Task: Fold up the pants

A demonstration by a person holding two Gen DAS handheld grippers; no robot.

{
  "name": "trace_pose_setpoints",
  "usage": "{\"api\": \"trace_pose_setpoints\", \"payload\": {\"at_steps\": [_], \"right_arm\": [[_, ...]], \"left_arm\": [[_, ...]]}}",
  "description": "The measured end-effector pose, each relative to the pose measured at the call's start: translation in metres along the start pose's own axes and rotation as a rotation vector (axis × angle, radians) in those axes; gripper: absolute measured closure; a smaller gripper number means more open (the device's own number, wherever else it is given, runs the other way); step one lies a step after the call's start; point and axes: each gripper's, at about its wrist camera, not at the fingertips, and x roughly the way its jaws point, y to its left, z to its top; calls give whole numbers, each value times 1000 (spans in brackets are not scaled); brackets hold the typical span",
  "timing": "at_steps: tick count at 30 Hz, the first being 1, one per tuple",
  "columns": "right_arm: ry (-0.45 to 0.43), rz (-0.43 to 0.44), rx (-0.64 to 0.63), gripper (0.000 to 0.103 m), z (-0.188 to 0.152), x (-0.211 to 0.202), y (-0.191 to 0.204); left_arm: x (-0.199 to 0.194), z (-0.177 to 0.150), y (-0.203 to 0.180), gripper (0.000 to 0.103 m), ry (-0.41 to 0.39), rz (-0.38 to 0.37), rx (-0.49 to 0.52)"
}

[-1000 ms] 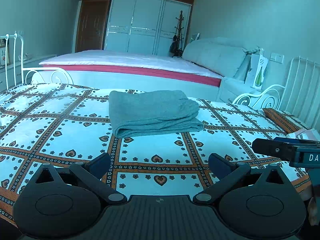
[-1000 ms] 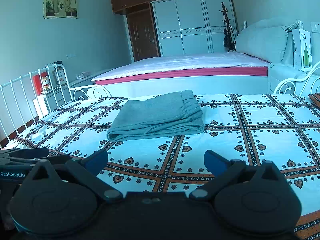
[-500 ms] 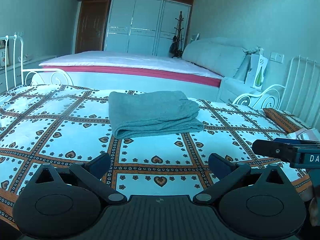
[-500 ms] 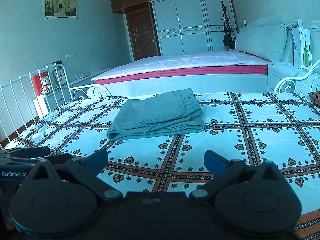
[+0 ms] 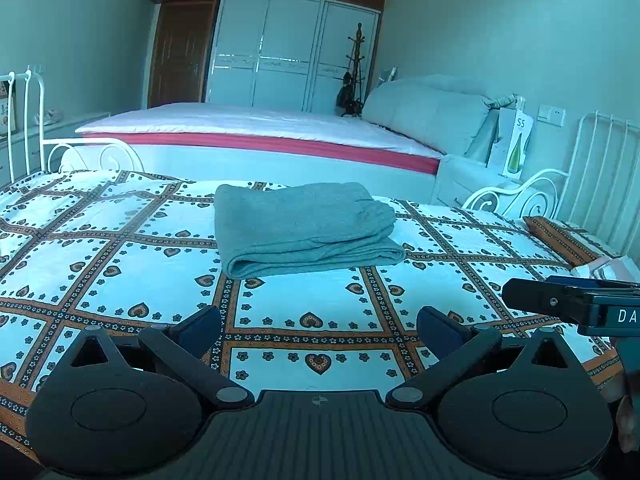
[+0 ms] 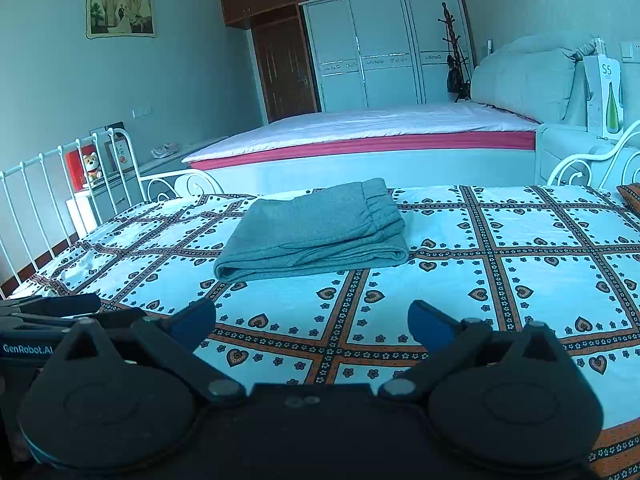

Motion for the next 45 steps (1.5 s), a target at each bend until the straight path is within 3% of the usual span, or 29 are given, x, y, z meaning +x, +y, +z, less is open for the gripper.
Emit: {"api": "trace_pose_setpoints", "payload": {"at_steps": [36,45], "right_arm": [[-1,0,-5,6,1,0,2],[-2,1,-5,6,2,0,1]], "left_arm": [[-1,0,2,0,-18,-1,-6],[-5,3,3,1,-60,7,13]]}}
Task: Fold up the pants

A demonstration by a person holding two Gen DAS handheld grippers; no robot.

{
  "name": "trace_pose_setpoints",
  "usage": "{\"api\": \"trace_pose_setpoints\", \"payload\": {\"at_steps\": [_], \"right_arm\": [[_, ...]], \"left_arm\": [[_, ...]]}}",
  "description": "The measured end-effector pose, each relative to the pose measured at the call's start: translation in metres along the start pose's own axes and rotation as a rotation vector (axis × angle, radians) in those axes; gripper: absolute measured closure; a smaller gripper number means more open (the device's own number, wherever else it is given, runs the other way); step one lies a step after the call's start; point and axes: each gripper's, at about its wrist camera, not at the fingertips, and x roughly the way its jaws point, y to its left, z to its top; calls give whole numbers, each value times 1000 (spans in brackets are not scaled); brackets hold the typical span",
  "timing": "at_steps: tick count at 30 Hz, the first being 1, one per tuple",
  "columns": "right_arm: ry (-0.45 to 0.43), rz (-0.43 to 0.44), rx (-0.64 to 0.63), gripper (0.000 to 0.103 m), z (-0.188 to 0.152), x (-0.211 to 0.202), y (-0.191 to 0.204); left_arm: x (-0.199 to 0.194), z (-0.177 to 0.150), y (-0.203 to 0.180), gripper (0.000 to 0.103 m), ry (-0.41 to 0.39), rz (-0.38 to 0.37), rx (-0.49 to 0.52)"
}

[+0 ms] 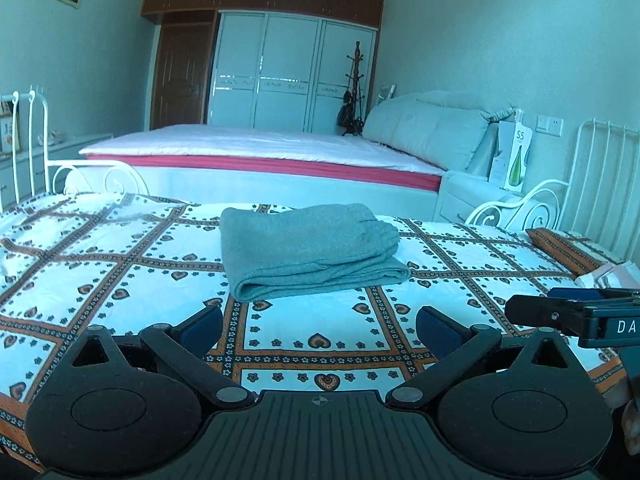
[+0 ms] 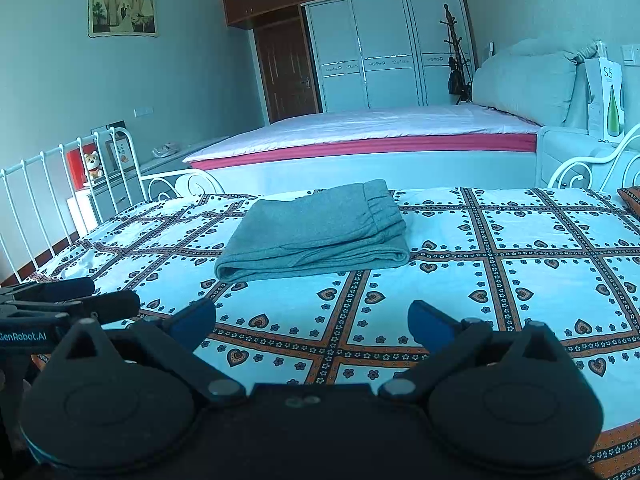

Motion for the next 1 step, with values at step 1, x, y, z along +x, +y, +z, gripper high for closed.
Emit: {"api": "trace_pose_setpoints", "payload": {"at_steps": [1], "right_arm": [[0,0,-1,6,0,0,0]], "left_arm": [[0,0,1,0,6,-5,-7]]}}
